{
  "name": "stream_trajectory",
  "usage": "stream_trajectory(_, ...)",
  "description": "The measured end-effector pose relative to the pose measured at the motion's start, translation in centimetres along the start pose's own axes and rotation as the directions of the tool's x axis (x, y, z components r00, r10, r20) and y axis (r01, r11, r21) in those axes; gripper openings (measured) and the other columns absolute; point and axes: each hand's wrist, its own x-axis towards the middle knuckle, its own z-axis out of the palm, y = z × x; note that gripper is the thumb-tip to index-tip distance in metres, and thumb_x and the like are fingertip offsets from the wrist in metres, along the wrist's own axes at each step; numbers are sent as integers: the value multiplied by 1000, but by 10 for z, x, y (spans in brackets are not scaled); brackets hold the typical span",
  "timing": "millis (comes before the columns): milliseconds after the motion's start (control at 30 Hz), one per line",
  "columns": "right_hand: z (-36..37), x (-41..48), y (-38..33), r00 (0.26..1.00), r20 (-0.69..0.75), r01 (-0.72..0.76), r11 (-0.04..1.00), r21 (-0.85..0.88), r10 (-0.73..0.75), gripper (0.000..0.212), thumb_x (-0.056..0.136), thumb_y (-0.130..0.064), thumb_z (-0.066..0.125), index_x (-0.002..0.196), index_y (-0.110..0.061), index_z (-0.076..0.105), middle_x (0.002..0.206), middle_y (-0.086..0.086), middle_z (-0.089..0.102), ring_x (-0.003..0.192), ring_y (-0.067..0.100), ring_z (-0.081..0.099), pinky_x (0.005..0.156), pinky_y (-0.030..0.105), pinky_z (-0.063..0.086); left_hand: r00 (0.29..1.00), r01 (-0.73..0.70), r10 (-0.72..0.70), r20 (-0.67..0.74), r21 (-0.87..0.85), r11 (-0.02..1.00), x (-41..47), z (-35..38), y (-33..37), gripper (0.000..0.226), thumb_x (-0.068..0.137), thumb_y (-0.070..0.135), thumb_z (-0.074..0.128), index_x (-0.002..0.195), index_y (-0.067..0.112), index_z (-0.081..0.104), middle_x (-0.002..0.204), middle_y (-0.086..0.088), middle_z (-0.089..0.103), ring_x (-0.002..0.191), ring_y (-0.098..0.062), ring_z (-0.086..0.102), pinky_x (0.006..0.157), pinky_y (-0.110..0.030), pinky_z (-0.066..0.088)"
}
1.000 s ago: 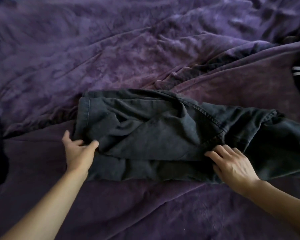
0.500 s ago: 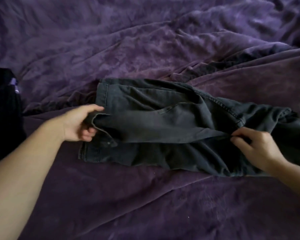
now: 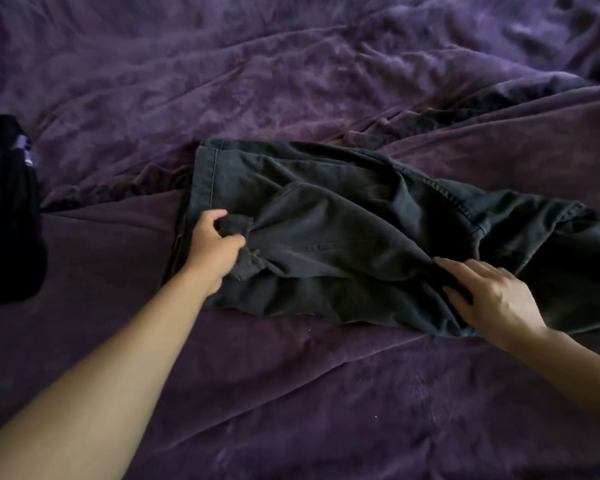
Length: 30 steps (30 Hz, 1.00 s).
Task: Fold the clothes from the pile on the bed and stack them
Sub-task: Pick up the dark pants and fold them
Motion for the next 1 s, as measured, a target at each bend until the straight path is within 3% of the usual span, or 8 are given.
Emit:
stream_trajectory(133,2,-7,-11,981,-24,189,977,-94,-192,43,85,-21,65,128,-20,63,80,3,53,72,26,58,57,38,51,998,-46,59,-27,342,938,16,-45,20,47,72,10,75,114,27,61,93,0,62,77,-19,59,70,-31,47)
stream_trajectory(233,8,-9,-25,940,328,153,976,-153,-96,42,86,-41,65,126,-28,63,97,0,58,92,23,57,74,37,50,987,-149,125,100,863,484,-5,-47,17,62,73,22,78,129,25,50,124,-13,50,107,-34,53,82,-44,48)
stream_trajectory(400,20,15,-40,999,48,12,990,-138,-6,52,92,-53,42,138,-29,49,146,10,43,138,30,34,105,51,35,618,-660,634,465,745,97,-55,14,-12,55,89,34,55,142,23,43,152,-19,28,137,-40,30,104,-54,31)
stream_trajectory(600,26,19,4,910,388,-58,972,-226,145,65,93,-62,30,151,-32,22,162,-1,9,149,15,2,117,43,12,826,-558,172,537,823,106,-57,46,-50,66,97,55,27,152,33,-1,160,-12,-8,147,-30,-4,117,-53,6)
stream_trajectory(733,-5,2,12,964,-152,-209,975,76,218,48,85,-46,59,126,-20,59,141,5,49,133,25,42,105,44,36,782,-593,358,511,787,172,-79,61,-11,61,86,29,63,143,21,43,154,-21,25,142,-38,22,112,-54,24)
stream_trajectory(800,-20,-26,36,767,-339,-493,838,234,545,60,78,-51,62,130,-23,52,143,4,45,134,23,38,108,39,31,645,-720,549,531,663,204,-98,80,9,59,74,14,73,131,15,57,145,-23,39,133,-42,37,104,-54,37)
stream_trajectory(900,-32,-65,73,160,-124,-791,202,577,979,101,60,-66,64,145,-20,34,150,9,36,139,25,31,115,39,27,425,-881,654,625,451,142,-129,128,31,60,76,11,68,134,17,55,147,-22,37,134,-41,38,103,-51,40)
stream_trajectory(1000,-30,-70,95,-223,312,-434,-381,817,924,99,61,-50,83,141,-11,39,137,13,52,121,28,55,101,46,45,384,-921,501,776,358,151,-152,181,33,70,88,15,51,150,30,24,160,-13,7,146,-32,11,115,-44,23)
